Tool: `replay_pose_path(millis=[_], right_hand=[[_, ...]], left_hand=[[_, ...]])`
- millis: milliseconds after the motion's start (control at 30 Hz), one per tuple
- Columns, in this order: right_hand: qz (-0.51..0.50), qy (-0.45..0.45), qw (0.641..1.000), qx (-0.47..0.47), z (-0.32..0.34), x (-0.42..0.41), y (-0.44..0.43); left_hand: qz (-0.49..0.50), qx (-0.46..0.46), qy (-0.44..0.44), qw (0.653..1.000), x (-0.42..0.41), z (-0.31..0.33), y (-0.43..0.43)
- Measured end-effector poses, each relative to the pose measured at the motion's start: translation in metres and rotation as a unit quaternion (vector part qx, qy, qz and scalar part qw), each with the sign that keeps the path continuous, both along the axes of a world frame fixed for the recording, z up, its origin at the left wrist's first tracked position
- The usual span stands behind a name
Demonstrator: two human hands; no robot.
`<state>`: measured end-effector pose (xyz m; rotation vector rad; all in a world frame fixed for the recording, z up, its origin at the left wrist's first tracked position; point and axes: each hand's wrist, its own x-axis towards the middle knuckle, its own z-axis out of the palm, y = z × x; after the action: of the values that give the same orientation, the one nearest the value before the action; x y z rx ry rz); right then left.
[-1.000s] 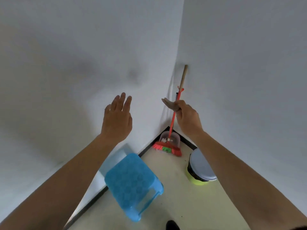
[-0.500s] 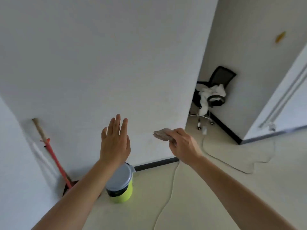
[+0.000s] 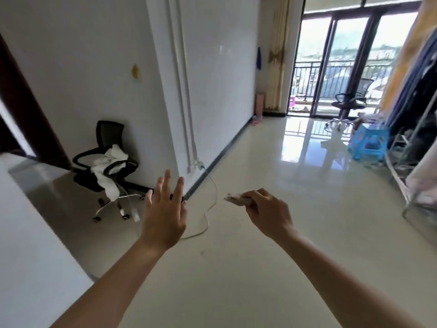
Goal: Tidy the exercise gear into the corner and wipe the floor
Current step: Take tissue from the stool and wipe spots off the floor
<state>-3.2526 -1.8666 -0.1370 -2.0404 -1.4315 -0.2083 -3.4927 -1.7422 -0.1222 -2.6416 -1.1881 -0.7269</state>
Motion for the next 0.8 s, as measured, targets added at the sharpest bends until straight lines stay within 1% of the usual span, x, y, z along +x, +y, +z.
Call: replay_pose_path(millis=[100, 200, 400, 533, 667, 733, 800], right_hand=[[-0.064, 0.010, 0.998, -0.021, -0.003, 0.092, -0.008], [-0.114, 0.025, 0.992, -0.040, -0.003, 0.164, 0.000], [-0.152, -0.001, 0.987, -0.051, -0.033, 0.273, 0.063], [-0.174, -0.038, 0.981, -0.083, -0.046, 0.353, 0.115], [-0.247, -0.075, 0.964, -0.068, -0.025, 0.445, 0.160], [-0.276, -0.100, 0.955, -0.044, -0.010, 0.479, 0.169], [-0.302, -0.105, 0.947, -0.030, 0.002, 0.524, 0.180]], left_hand=[[-0.034, -0.019, -0.006, 0.999, 0.094, -0.003, 0.018], [-0.076, -0.029, 0.006, 0.997, 0.168, -0.010, 0.041], [-0.122, -0.051, 0.015, 0.991, 0.308, -0.044, 0.128], [-0.151, -0.068, 0.033, 0.986, 0.405, -0.067, 0.199], [-0.180, -0.092, 0.050, 0.978, 0.508, -0.061, 0.275], [-0.196, -0.074, 0.056, 0.976, 0.548, -0.050, 0.298], [-0.222, -0.060, 0.066, 0.971, 0.603, -0.037, 0.321]])
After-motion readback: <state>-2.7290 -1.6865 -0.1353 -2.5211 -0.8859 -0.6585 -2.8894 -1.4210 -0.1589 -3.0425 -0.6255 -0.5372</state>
